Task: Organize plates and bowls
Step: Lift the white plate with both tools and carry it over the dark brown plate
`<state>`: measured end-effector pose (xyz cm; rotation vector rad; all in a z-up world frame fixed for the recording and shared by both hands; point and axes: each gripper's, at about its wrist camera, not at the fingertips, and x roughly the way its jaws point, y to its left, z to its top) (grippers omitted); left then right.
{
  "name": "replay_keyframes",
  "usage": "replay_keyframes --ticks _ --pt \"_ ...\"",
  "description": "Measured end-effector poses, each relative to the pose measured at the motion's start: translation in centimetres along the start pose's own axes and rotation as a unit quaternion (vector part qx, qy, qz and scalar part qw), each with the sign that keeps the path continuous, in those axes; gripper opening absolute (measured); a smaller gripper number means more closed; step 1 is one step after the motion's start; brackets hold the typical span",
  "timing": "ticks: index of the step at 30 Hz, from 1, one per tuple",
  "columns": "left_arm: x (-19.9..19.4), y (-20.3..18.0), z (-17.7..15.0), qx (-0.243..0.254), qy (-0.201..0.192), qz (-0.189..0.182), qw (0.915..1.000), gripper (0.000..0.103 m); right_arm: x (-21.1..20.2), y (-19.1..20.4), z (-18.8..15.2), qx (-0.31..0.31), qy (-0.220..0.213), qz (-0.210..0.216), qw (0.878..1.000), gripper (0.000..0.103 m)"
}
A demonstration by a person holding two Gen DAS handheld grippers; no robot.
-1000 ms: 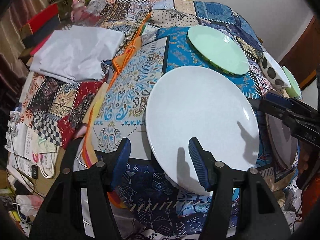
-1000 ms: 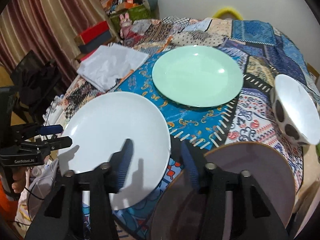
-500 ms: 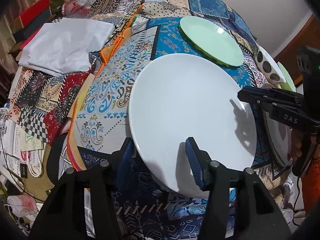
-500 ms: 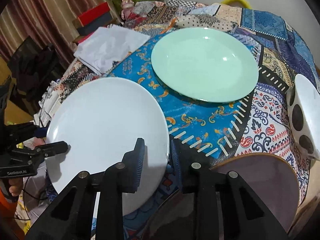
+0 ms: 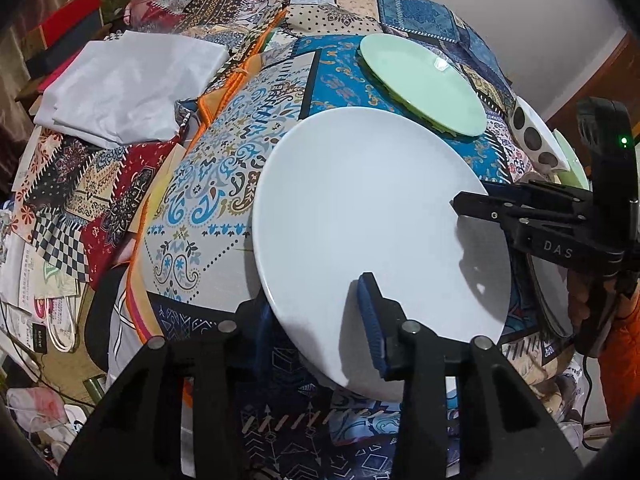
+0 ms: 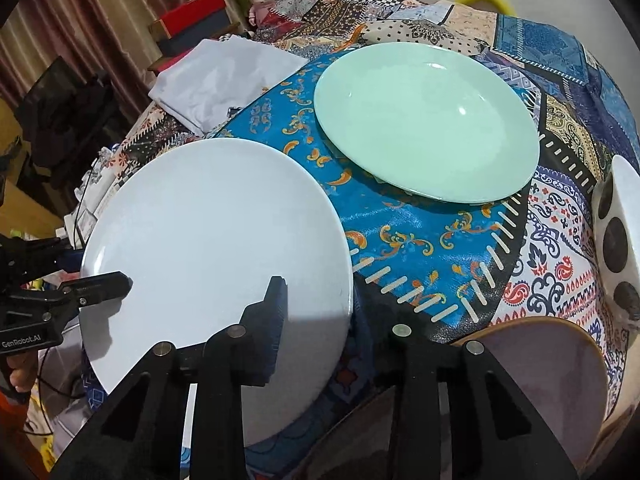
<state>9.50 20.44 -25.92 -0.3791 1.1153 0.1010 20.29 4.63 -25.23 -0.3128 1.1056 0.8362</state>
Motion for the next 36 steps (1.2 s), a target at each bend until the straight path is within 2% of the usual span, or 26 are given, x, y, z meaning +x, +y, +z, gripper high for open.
replay_keyframes --ticks 15,36 --pt "-0.8 0.4 0.2 -0.039 -0.004 0.006 0.9992 0.040 -2.2 0.3 -0.6 0.031 -0.037 0.010 0.999 0.027" --pt "-4.2 -2.8 1.9 -0.015 -0.049 0.004 0.9987 0.040 -7.1 -1.2 -1.6 0.051 -0.096 -0.003 0.994 0.027"
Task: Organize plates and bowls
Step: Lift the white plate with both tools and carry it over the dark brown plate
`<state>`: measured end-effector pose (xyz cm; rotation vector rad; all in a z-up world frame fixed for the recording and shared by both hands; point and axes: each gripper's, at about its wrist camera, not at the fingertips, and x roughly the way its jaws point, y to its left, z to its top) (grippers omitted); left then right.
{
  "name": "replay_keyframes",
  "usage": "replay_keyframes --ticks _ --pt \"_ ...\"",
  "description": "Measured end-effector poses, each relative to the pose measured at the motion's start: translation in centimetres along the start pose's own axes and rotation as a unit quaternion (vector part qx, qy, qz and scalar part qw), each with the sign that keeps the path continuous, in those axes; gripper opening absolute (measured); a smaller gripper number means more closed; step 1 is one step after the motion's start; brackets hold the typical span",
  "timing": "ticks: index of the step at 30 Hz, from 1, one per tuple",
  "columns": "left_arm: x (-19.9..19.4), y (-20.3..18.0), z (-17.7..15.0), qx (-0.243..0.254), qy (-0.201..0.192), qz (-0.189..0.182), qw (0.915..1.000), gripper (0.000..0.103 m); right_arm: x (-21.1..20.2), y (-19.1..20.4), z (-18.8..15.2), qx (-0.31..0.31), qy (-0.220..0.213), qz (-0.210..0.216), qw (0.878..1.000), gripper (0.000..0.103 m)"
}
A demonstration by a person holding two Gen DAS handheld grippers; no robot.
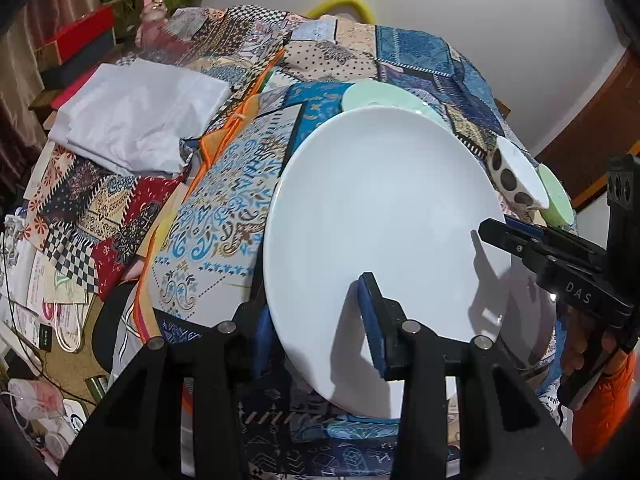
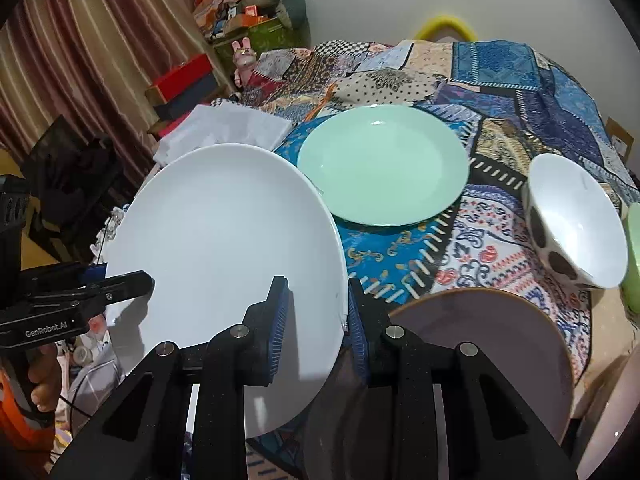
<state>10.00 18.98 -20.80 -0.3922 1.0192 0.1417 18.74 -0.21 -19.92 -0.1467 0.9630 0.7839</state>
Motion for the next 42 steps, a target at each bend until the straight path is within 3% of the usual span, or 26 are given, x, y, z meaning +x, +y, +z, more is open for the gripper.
replay_keyframes --ticks 20,42 --pt "-1.2 -6.7 0.1 0.051 -0.012 -0.024 0.9983 0.040 -5.7 -4.2 -2.9 0.043 -0.040 -0.027 0.998 0.027" --pt "1.5 -13.9 -0.4 0.104 0.023 -0.041 0.9935 0.040 -8.8 -10.0 -7.5 0.119 -0.052 -0.044 0.991 0.027"
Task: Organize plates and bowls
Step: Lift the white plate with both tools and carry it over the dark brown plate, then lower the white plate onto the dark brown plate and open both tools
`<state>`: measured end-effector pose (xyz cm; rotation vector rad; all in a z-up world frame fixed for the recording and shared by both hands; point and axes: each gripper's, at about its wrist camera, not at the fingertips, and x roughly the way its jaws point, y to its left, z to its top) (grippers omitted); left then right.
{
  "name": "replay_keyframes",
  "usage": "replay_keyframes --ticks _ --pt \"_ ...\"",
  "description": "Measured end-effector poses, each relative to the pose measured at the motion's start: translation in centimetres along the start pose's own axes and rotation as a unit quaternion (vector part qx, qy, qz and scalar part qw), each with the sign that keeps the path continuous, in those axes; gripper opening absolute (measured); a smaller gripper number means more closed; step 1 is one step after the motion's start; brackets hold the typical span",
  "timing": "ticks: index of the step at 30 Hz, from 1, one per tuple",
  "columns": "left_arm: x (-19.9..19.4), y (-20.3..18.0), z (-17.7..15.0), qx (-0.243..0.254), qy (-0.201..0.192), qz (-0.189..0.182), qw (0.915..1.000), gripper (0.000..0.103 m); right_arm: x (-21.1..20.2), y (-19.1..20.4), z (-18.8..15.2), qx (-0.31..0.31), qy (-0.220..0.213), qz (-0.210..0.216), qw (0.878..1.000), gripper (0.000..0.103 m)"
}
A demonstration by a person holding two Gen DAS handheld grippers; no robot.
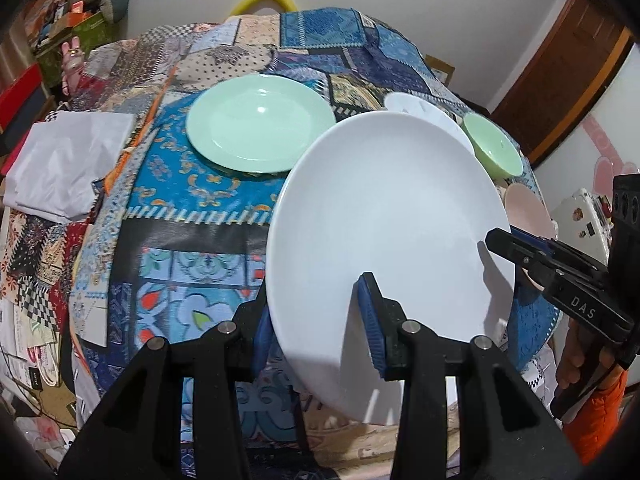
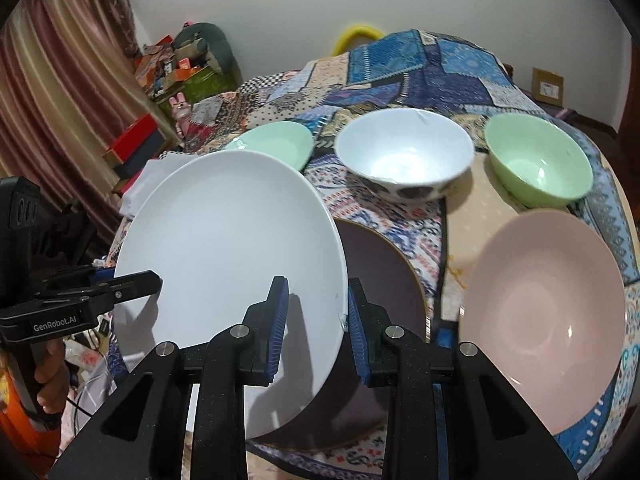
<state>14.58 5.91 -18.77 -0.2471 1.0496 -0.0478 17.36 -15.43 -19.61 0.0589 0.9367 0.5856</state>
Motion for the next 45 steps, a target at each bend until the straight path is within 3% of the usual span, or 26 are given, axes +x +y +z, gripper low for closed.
replay_keyframes --ticks 17,45 --pt "4.0 -2.8 0.3 0.025 0.039 -0.009 0.9989 0.040 0.1 -3.1 -2.0 0.036 0.016 -0.016 0.999 0.027" --pt "7.3 -2.1 0.7 0.007 0.060 -0.007 0.9981 0.041 1.1 -2.4 -2.7 0.026 0.009 -0.063 0.998 0.027"
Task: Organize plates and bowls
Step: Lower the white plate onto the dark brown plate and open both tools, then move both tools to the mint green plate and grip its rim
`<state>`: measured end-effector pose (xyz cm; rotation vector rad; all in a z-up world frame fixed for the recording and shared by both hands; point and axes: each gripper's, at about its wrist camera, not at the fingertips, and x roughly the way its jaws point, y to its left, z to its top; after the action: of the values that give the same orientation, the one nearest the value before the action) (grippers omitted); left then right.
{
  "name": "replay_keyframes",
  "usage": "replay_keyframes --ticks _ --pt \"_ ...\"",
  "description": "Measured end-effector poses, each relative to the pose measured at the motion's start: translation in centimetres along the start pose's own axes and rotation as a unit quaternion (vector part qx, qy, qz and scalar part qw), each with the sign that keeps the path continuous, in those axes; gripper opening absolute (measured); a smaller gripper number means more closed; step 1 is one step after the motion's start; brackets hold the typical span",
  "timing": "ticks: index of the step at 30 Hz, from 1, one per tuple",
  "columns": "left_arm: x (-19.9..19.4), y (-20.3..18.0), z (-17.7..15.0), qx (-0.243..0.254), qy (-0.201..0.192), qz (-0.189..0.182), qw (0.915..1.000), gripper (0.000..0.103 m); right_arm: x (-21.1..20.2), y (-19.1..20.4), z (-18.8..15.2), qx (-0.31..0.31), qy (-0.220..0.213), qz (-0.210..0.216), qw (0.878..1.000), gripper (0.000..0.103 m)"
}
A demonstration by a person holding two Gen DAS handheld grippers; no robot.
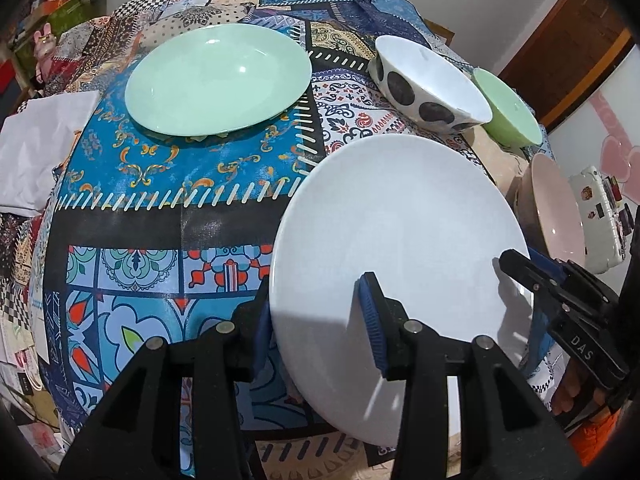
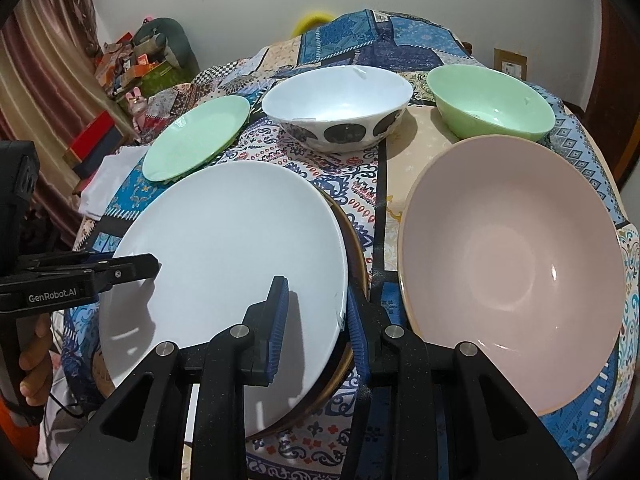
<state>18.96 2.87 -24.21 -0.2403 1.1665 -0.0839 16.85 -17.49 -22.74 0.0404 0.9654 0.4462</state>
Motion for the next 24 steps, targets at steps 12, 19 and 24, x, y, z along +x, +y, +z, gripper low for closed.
replay_keyframes --ticks 12,19,24 --pt "-1.7 -0.6 -0.4 0.025 -0.033 0.018 0.9990 0.041 -1.5 0.4 -0.1 -0.016 -0.020 -0.019 0.999 0.029" --pt "-4.3 -0.3 -0.3 0.025 -0.061 0.020 0.9976 0.042 -2.5 1.8 1.2 -0.036 -0.039 -0.012 0.999 0.030" --pt "-6.3 0.5 -0.1 0.022 -0.089 0.028 0.9954 0.050 -2.4 3.5 2.5 -0.058 -0.051 -0.002 0.997 0.037"
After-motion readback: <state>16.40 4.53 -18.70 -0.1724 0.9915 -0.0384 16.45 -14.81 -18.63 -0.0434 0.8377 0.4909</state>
